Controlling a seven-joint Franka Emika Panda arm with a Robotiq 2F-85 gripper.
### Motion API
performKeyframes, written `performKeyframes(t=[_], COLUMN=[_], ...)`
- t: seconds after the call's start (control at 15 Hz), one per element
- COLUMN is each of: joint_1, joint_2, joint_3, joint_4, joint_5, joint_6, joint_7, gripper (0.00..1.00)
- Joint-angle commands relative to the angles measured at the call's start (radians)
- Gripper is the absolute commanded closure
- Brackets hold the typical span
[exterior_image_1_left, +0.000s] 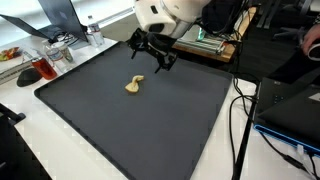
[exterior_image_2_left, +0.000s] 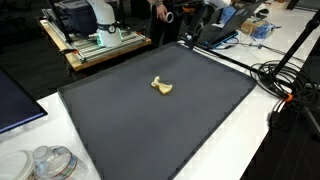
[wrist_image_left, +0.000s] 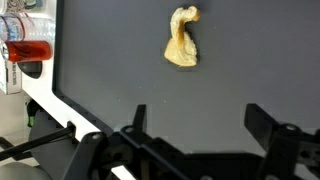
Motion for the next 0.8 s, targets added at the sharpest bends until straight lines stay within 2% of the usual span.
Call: performKeyframes(t=[0.0,0.27,0.33,0.73], joint_1=[0.037,0.035,0.045,0.044], joint_2=[0.082,0.135,0.107,0.130], joint_3=[-0.044,-0.069,-0.071,-0.081], joint_4=[0.054,0.044,0.022,0.026], joint_5=[0.013,0.025,0.014,0.015], joint_6=[-0.025,-0.007,0.004,0.005], joint_7=[-0.016,-0.032,-0.010,-0.015], gripper=[0.00,0.00,0.00,0.00])
